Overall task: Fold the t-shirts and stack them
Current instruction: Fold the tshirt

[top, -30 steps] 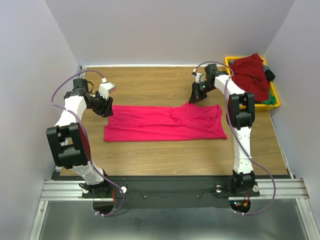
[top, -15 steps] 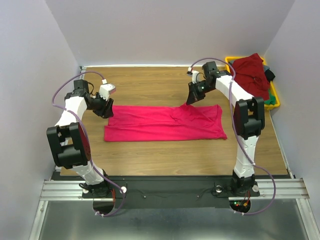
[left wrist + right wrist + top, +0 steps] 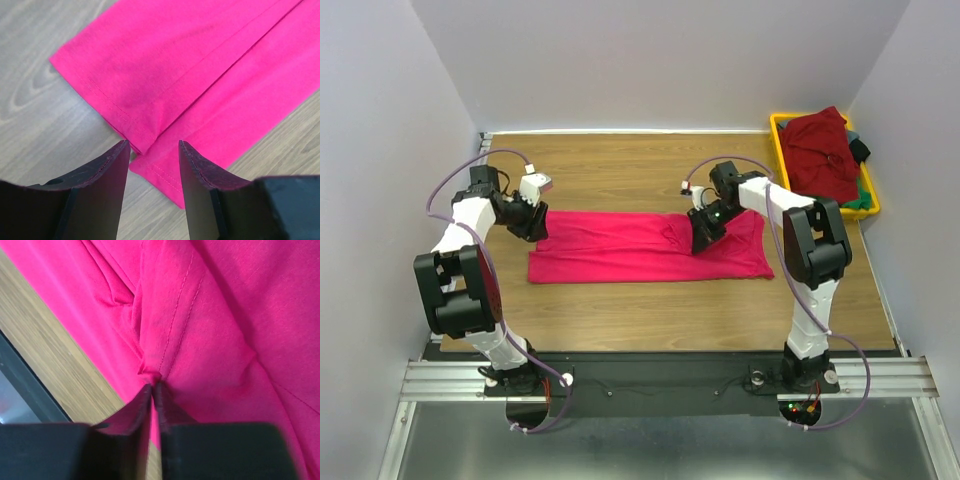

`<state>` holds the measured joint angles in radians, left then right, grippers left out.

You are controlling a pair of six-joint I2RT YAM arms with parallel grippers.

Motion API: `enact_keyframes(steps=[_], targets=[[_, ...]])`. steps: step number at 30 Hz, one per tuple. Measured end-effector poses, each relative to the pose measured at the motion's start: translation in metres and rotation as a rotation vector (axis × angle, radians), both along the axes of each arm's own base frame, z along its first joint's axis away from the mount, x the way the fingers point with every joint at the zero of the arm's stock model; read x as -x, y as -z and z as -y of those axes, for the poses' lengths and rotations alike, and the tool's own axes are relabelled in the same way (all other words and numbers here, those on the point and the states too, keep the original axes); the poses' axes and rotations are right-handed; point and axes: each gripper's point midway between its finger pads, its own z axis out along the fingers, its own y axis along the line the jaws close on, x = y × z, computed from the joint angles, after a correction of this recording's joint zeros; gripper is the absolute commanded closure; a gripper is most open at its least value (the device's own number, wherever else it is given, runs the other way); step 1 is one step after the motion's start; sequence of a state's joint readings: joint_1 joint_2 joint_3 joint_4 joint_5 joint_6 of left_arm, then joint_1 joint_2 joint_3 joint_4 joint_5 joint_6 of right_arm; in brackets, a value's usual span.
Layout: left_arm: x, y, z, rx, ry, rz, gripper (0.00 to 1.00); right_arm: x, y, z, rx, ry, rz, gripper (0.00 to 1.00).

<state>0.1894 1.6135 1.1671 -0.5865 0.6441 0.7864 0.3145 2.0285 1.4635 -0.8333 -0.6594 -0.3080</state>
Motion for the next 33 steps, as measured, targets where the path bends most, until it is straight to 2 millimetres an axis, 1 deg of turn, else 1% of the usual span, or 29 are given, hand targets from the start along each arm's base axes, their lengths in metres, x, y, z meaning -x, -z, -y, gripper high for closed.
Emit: enact_keyframes(steps=[1,3,5,7,8,11,12,14,15,16,17,19,20,21,23,24,25,26,28,29,30,32,33], targets=[[0.001,0.002,0.0,-0.001,-0.003,-0.005,0.45,0.0,0.001,0.0,0.003,-0.005,0.004,0.51],[0.001,0.004,0.0,-0.009,-0.013,-0.01,0.46,-0.001,0.002,0.002,0.016,-0.004,0.011,0.42],[-0.003,0.005,0.001,-0.017,-0.019,-0.003,0.47,-0.003,0.0,0.005,0.033,-0.001,0.025,0.42],[-0.009,0.008,0.004,-0.03,-0.019,-0.005,0.5,-0.006,-0.009,0.009,0.056,0.017,0.055,0.42],[-0.013,0.009,0.005,-0.038,-0.018,-0.004,0.51,-0.007,-0.013,0.01,0.065,0.027,0.07,0.43],[-0.032,0.015,0.012,-0.065,-0.004,0.002,0.56,-0.015,-0.045,0.018,0.088,0.078,0.164,0.48],[-0.039,0.018,0.016,-0.074,0.004,0.0,0.59,-0.018,-0.057,0.022,0.096,0.1,0.2,0.54],[-0.052,0.024,0.019,-0.092,0.009,0.002,0.6,-0.023,-0.071,0.031,0.124,0.15,0.246,0.59],[-0.059,0.028,0.021,-0.104,0.012,0.006,0.64,-0.023,-0.075,0.034,0.134,0.167,0.259,0.64],[-0.062,0.03,0.022,-0.11,0.015,0.005,0.66,-0.023,-0.075,0.041,0.165,0.201,0.266,0.66],[-0.065,0.034,0.024,-0.116,0.018,0.004,0.66,-0.022,-0.071,0.045,0.183,0.215,0.265,0.67],[-0.069,0.04,0.027,-0.134,0.023,0.0,0.69,-0.018,-0.056,0.055,0.237,0.251,0.241,0.7],[-0.071,0.045,0.028,-0.147,0.026,-0.004,0.71,-0.011,-0.038,0.065,0.293,0.271,0.204,0.72],[-0.071,0.049,0.028,-0.157,0.026,-0.01,0.72,-0.007,-0.029,0.069,0.321,0.277,0.185,0.72],[-0.07,0.056,0.028,-0.177,0.026,-0.025,0.76,0.002,-0.005,0.082,0.403,0.291,0.14,0.73],[-0.07,0.059,0.027,-0.187,0.026,-0.029,0.8,0.005,0.01,0.092,0.456,0.302,0.114,0.73],[-0.07,0.062,0.025,-0.204,0.024,-0.034,0.82,0.006,0.016,0.095,0.481,0.303,0.103,0.73],[-0.07,0.064,0.022,-0.218,0.022,-0.034,0.83,0.003,0.021,0.098,0.501,0.311,0.103,0.74],[-0.067,0.073,0.015,-0.257,0.017,-0.03,0.86,-0.007,0.022,0.104,0.539,0.327,0.125,0.74],[-0.067,0.074,0.014,-0.262,0.022,-0.025,0.87,-0.011,0.022,0.105,0.546,0.332,0.133,0.73],[-0.065,0.074,0.009,-0.284,0.016,-0.01,0.89,-0.017,0.022,0.106,0.559,0.335,0.137,0.73],[-0.059,0.074,0.005,-0.305,0.015,0.004,0.92,-0.033,0.022,0.106,0.573,0.345,0.162,0.73],[-0.057,0.075,0.002,-0.313,0.012,0.008,0.93,-0.044,0.022,0.106,0.584,0.35,0.18,0.73]])
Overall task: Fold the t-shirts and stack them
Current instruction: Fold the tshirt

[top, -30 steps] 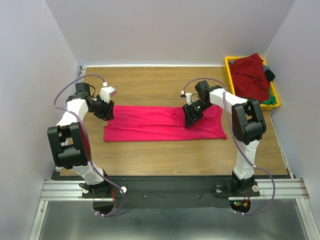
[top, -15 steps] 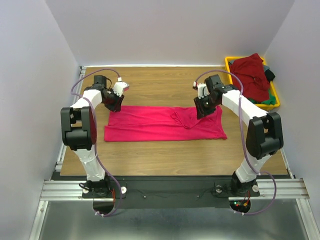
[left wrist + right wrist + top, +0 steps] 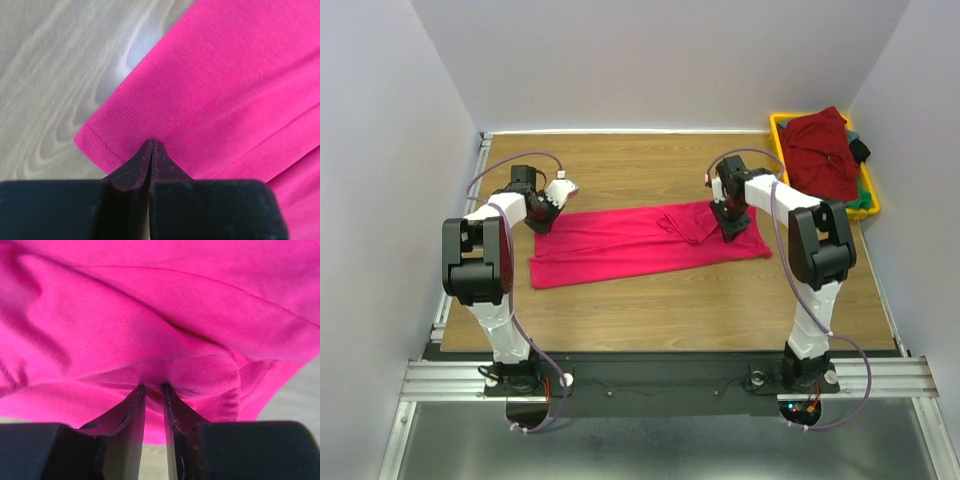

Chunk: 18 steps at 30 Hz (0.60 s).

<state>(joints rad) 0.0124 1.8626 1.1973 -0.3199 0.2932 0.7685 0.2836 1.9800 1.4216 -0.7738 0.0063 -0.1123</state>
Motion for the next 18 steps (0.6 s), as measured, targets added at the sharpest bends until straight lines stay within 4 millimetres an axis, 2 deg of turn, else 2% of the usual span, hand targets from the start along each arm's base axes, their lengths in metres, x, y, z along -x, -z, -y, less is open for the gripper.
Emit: enact_keyframes(steps=[1,3,4,5,6,8,9,10,12,14,15,17,18], targets=[[0.004,0.001,-0.005,-0.008,-0.006,0.003,0.96,-0.009,0.0,0.0,0.009,-0.002,0.008,0.73],[0.01,0.001,-0.014,-0.018,-0.017,0.011,0.98,-0.042,-0.001,-0.006,0.02,-0.017,0.054,0.73],[0.016,0.002,-0.02,-0.024,-0.026,0.011,0.99,-0.052,-0.002,-0.008,0.021,-0.021,0.071,0.73],[0.019,0.003,-0.025,-0.028,-0.029,0.016,1.0,-0.077,-0.006,-0.015,0.011,-0.033,0.111,0.72],[0.025,0.003,-0.029,-0.034,-0.03,0.016,1.0,-0.09,-0.006,-0.018,0.008,-0.037,0.133,0.71],[0.035,0.003,-0.029,-0.038,-0.015,0.017,1.0,-0.132,-0.008,-0.032,-0.018,-0.05,0.212,0.71],[0.044,0.003,-0.028,-0.041,-0.004,0.009,1.0,-0.147,-0.011,-0.037,-0.025,-0.056,0.243,0.7],[0.055,0.003,-0.024,-0.042,0.016,-0.005,1.0,-0.173,-0.013,-0.046,-0.037,-0.067,0.298,0.7],[0.075,0.003,-0.011,-0.045,0.066,-0.039,1.0,-0.202,-0.015,-0.055,-0.043,-0.075,0.368,0.69],[0.103,0.002,0.016,-0.037,0.153,-0.097,1.0,-0.219,-0.016,-0.059,-0.038,-0.078,0.416,0.68],[0.112,0.001,0.026,-0.033,0.189,-0.117,1.0,-0.225,-0.018,-0.059,-0.024,-0.076,0.437,0.67],[0.132,-0.007,0.054,0.008,0.273,-0.158,1.0,-0.224,-0.019,-0.053,0.007,-0.068,0.442,0.65],[0.136,-0.013,0.062,0.032,0.288,-0.163,0.99,-0.222,-0.019,-0.05,0.016,-0.065,0.439,0.64]])
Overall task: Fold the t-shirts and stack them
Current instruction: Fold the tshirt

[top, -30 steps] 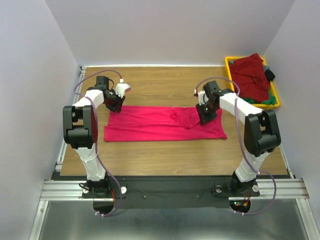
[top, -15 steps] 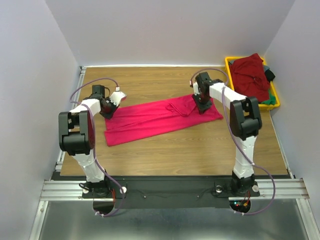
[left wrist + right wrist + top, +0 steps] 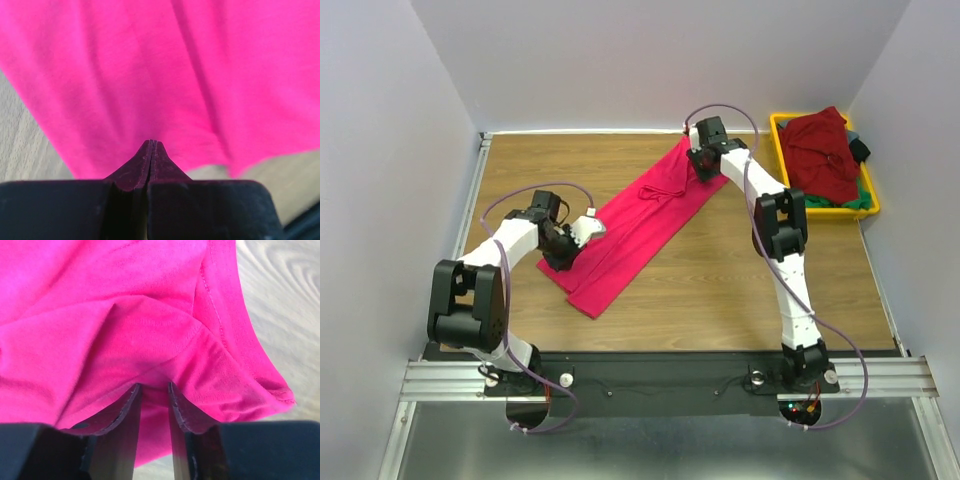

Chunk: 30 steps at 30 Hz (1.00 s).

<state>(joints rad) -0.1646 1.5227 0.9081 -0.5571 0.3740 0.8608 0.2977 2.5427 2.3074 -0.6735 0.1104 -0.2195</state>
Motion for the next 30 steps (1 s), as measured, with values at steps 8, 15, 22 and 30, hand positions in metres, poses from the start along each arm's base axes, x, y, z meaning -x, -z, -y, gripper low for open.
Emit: enact_keyframes(steps=[8,15,22,30], targets=[[-0.056,-0.063,0.016,0.095,-0.053,0.172,0.94,0.051,-0.03,0.021,-0.009,0.053,-0.041,0.61],[-0.087,-0.04,0.029,0.092,-0.033,0.153,1.0,0.059,-0.044,0.019,-0.104,0.144,-0.023,0.67],[-0.091,-0.01,0.03,-0.006,0.011,0.156,1.0,0.069,-0.007,0.024,-0.105,0.232,-0.097,0.78],[-0.06,0.015,0.046,-0.121,0.147,0.161,1.0,0.028,0.005,0.017,-0.105,0.253,-0.039,0.82]])
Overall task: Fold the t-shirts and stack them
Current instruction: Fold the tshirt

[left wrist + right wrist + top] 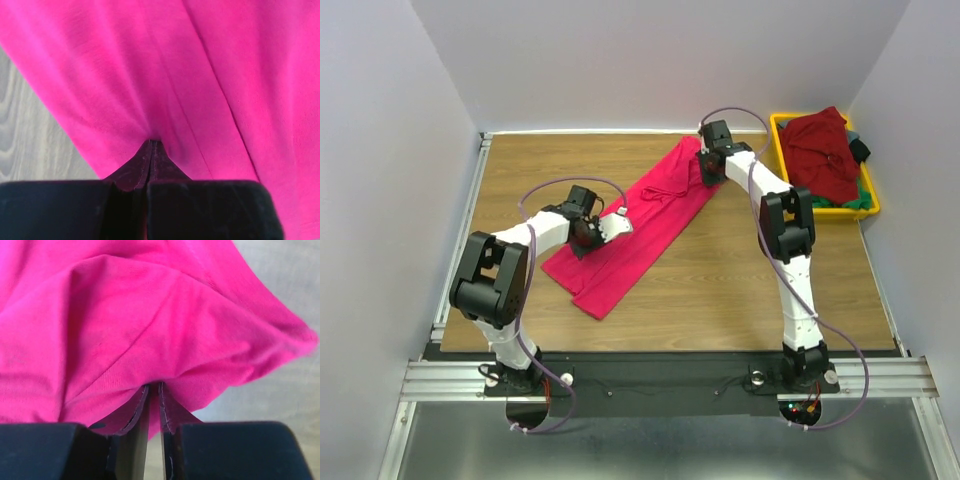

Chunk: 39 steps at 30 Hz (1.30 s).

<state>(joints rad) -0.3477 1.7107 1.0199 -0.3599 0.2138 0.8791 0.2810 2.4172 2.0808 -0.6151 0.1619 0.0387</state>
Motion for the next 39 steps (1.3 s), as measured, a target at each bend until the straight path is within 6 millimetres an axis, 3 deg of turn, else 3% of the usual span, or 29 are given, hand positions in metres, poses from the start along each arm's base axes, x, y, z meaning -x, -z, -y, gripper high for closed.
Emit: enact_keyframes(steps=[6,10,16,21,24,27,28,29,32,33,34,37,39], targets=[[0.022,0.002,0.026,-0.022,0.09,0.008,1.0,-0.03,-0.001,-0.003,0.023,-0.009,0.064,0.82],[0.05,0.002,0.07,-0.002,0.202,-0.01,1.0,-0.048,-0.001,-0.005,0.039,-0.031,0.108,0.81],[0.108,0.001,0.145,0.082,0.376,-0.086,1.0,-0.066,-0.002,-0.013,0.031,-0.073,0.151,0.8],[0.111,0.0,0.17,0.136,0.366,-0.128,1.0,-0.077,-0.002,-0.021,0.009,-0.107,0.185,0.76],[0.11,-0.001,0.173,0.156,0.338,-0.142,0.92,-0.079,-0.003,-0.026,-0.006,-0.124,0.194,0.67],[0.112,-0.003,0.174,0.171,0.32,-0.156,0.72,-0.078,-0.004,-0.029,-0.018,-0.139,0.193,0.56],[0.114,-0.007,0.173,0.182,0.315,-0.161,0.58,-0.076,-0.004,-0.03,-0.024,-0.146,0.189,0.44],[0.115,-0.012,0.173,0.195,0.31,-0.162,0.53,-0.074,-0.004,-0.031,-0.031,-0.152,0.183,0.38],[0.114,-0.053,0.171,0.293,0.291,-0.108,0.39,-0.052,-0.013,-0.029,-0.062,-0.186,0.132,0.17],[0.11,-0.077,0.17,0.342,0.283,-0.059,0.36,-0.041,-0.022,-0.028,-0.071,-0.202,0.118,0.0],[0.105,-0.106,0.168,0.401,0.277,0.006,0.33,-0.031,-0.03,-0.027,-0.076,-0.214,0.102,0.0],[0.1,-0.184,0.156,0.555,0.263,0.199,0.01,0.005,-0.076,-0.025,-0.099,-0.268,0.107,0.0],[0.107,-0.226,0.145,0.651,0.255,0.315,0.02,0.033,-0.135,-0.025,-0.125,-0.325,0.18,0.01]])
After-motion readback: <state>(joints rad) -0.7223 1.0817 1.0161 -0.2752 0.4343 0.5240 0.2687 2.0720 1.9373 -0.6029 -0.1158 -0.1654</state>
